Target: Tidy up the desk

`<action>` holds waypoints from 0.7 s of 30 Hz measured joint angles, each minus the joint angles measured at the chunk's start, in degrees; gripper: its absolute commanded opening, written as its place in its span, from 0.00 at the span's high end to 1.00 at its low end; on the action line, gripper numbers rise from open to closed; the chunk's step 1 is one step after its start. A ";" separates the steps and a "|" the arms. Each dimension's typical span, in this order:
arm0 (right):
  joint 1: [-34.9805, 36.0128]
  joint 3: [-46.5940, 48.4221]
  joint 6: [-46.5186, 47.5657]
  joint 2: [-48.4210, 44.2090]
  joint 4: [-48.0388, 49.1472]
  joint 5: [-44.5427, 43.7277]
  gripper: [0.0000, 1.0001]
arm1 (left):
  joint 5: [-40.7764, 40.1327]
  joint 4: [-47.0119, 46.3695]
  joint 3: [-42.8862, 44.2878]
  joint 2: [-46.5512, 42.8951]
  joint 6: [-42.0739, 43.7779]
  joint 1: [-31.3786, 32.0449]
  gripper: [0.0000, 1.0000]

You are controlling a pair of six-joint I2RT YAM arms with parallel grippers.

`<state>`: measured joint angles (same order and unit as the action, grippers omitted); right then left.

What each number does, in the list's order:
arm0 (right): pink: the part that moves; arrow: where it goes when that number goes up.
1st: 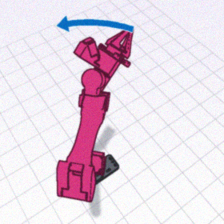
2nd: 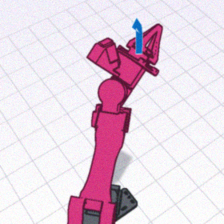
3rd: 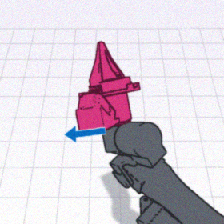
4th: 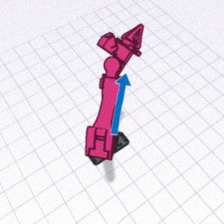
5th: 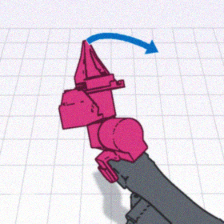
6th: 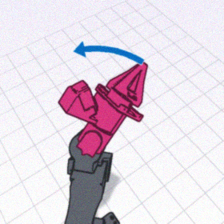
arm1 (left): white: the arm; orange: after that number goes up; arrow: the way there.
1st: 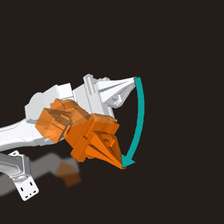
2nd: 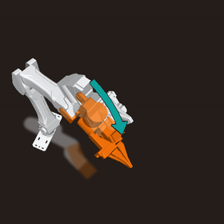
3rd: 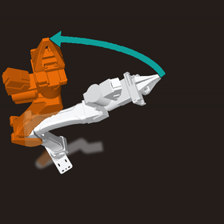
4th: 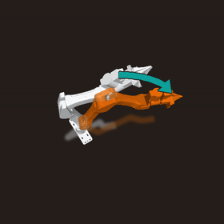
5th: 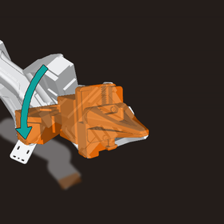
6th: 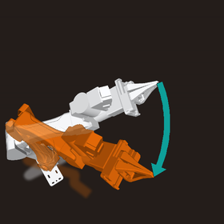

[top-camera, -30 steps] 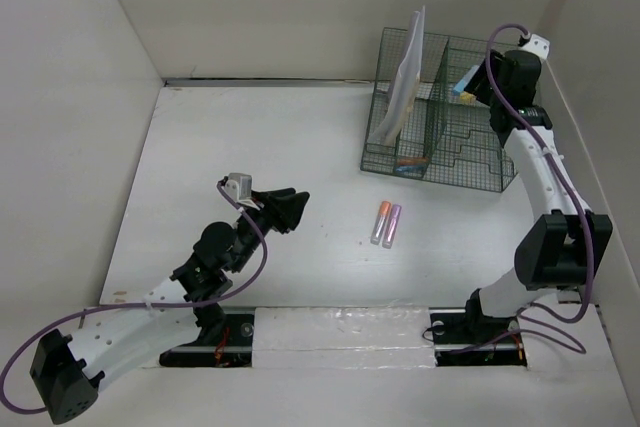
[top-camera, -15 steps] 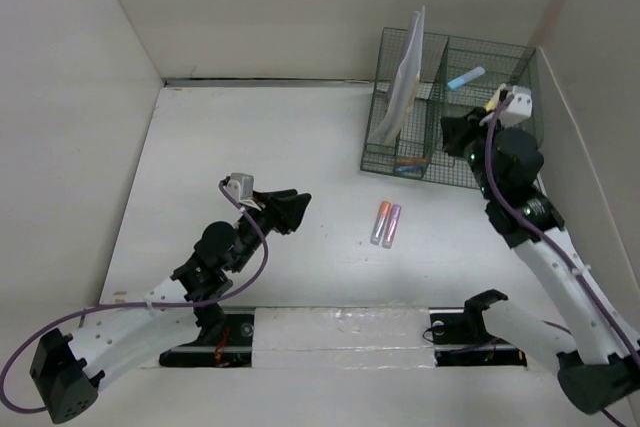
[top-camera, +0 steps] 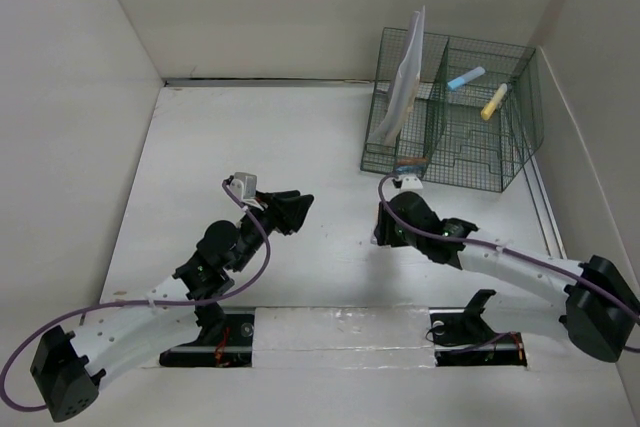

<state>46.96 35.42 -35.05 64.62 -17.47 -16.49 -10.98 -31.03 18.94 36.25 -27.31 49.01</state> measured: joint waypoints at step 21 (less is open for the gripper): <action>-1.18 6.43 -0.44 18.47 5.95 -6.25 0.49 | 0.31 -0.02 0.00 -0.11 -0.07 0.00 0.58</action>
<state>45.78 41.85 -35.48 83.09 -11.53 -22.74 -10.68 -31.05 18.94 36.14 -27.38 49.01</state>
